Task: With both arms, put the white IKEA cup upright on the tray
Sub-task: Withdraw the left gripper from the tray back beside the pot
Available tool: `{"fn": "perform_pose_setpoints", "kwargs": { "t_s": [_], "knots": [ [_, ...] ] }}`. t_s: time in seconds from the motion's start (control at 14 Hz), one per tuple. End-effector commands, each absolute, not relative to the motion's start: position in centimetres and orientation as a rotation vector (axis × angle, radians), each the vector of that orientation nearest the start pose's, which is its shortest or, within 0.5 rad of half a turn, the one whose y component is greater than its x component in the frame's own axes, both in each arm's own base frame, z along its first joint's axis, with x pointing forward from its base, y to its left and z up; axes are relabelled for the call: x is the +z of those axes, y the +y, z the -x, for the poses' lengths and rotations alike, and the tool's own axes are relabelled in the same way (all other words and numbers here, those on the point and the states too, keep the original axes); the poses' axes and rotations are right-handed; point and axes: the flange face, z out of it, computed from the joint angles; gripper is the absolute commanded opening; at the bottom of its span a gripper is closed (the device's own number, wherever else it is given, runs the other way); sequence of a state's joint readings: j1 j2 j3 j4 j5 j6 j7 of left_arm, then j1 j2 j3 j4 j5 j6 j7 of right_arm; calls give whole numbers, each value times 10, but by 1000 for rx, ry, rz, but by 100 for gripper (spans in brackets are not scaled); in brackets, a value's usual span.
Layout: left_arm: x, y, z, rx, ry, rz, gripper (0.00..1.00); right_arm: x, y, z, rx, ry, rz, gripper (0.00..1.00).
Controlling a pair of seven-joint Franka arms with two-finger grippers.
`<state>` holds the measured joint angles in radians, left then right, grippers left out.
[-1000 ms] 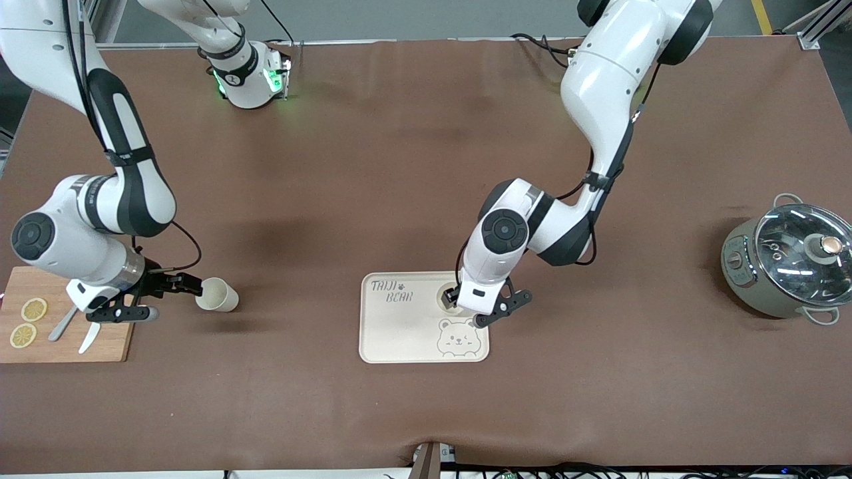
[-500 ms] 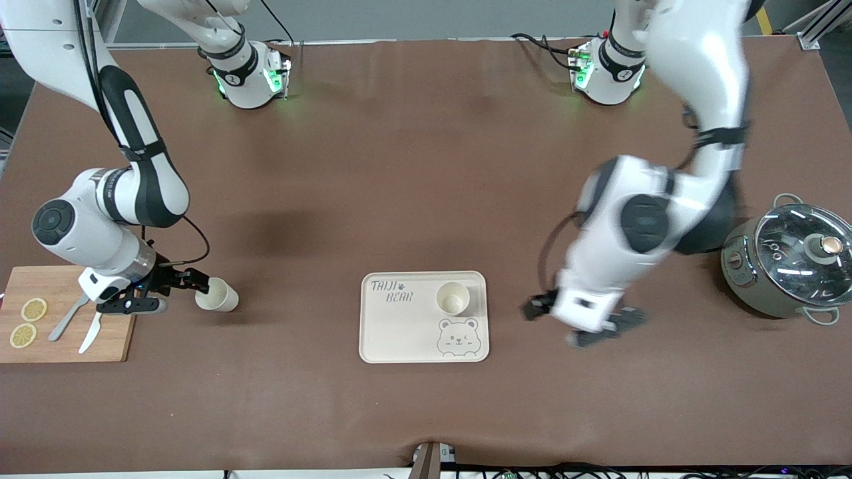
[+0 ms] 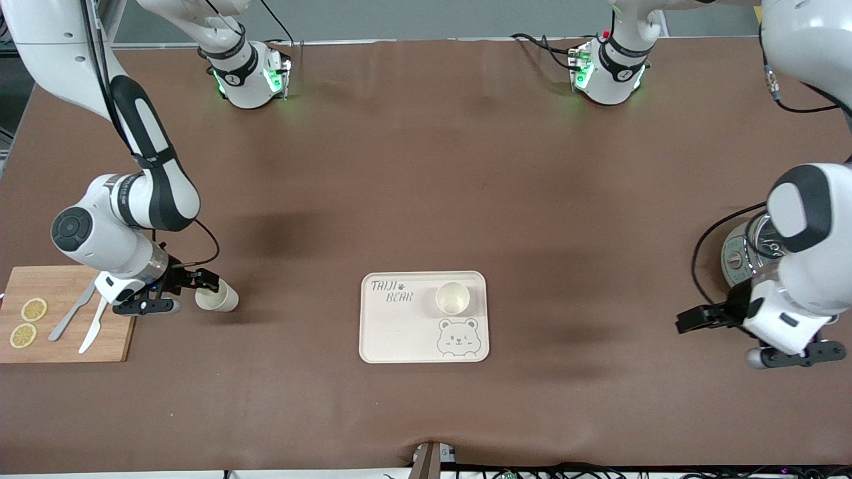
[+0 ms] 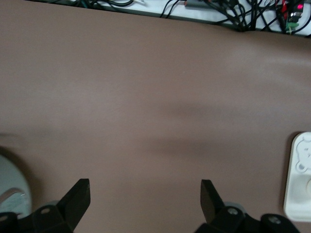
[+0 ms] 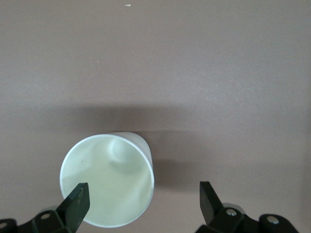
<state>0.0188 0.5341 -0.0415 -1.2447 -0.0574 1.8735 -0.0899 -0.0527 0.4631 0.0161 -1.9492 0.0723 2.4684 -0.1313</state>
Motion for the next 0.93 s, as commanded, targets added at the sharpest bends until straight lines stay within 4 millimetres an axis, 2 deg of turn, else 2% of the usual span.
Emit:
{"fn": "perform_pose_setpoints", "kwargs": {
  "t_s": [0.0,0.14,0.21,0.5,0.57,0.64,0.71,0.86],
  "knots": [
    [531,-8,-684,-98,-98,3230,100,239,-30,-634,-102,-63,3092,100],
    [566,-17,-662,-69,-66,3229,100,231,-30,-637,-90,-60,3091,100],
    [585,-31,-648,-58,-26,3235,100,227,-31,-640,-88,-60,3091,100],
    [658,-36,-591,-73,10,3222,100,220,-30,-643,-81,-57,3091,100],
    [663,-37,-577,-73,11,3217,100,220,-30,-643,-81,-55,3091,96],
    [663,-43,-568,-75,22,3214,100,220,-29,-643,-81,-55,3091,83],
    [659,-53,-567,-67,48,3203,100,220,-27,-643,-78,-55,3090,73],
    [654,-55,-571,-65,56,3194,100,221,-24,-643,-78,-58,3089,58]
  ]
}}
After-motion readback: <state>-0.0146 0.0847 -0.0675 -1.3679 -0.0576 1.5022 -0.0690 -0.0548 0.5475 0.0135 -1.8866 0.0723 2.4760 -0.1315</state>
